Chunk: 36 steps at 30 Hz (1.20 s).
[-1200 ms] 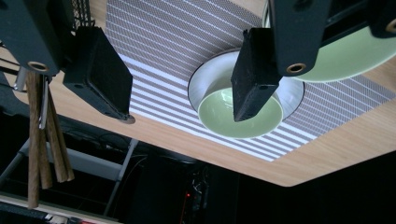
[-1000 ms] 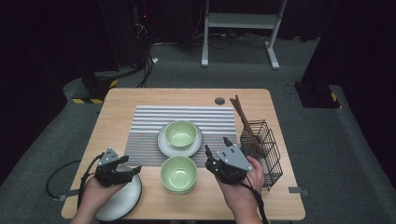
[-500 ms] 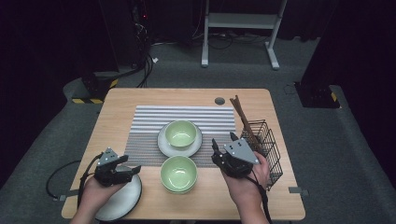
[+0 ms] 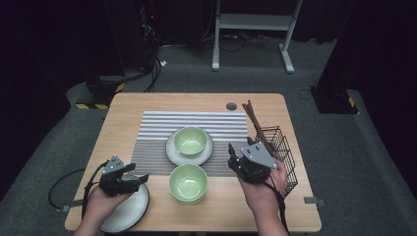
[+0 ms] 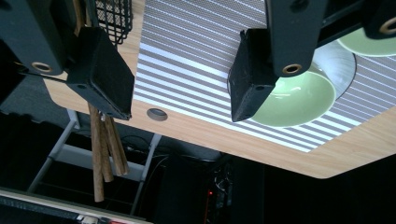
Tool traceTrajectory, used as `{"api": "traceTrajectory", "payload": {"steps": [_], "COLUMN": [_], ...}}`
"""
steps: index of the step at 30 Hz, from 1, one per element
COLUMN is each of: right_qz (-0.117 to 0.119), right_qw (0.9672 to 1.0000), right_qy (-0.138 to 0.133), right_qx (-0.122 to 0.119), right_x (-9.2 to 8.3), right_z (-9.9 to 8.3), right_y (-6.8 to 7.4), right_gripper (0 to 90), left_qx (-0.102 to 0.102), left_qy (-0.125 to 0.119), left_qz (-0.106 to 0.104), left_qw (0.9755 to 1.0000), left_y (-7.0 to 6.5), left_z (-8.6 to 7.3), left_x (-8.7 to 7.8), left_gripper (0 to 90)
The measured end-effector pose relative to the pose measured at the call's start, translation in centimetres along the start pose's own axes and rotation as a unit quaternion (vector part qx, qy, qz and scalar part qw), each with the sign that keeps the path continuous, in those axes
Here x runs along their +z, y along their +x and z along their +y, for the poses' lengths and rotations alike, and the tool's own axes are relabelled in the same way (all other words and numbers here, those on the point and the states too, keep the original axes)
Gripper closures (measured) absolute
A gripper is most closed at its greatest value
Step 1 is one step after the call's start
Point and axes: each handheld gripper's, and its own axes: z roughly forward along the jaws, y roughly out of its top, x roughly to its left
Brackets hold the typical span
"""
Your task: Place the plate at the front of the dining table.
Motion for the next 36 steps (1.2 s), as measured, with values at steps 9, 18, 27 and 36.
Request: {"api": "traceTrajectory", "payload": {"steps": [9, 18, 27, 36], "right_qz": [-0.017, -0.029, -0.042, -0.051], "right_qw": [0.9998, 0.9993, 0.9983, 0.9972], "right_qy": [-0.001, 0.005, 0.018, 0.031], "right_qx": [0.010, 0.022, 0.036, 0.044], "right_x": [0.3, 0.9, 1.9, 2.7], "right_z": [0.2, -0.2, -0.2, -0.8], "right_y": [-1.2, -2.3, -3.1, -3.4], "right_gripper": [40.6, 41.1, 44.0, 47.4], "left_qx": [0.001, 0.004, 0.005, 0.013], "left_qy": [0.000, -0.001, -0.007, -0.008], "left_qz": [-0.001, -0.002, -0.001, -0.003], "left_qw": [1.0000, 1.0000, 1.0000, 0.9999], "left_y": [0.0, -0.1, 0.0, -0.3], "left_z": [0.0, -0.1, -0.1, -0.1], "left_x": [0.0, 0.1, -0.1, -0.1], "left_gripper": [27.8, 27.8, 28.3, 28.6]}}
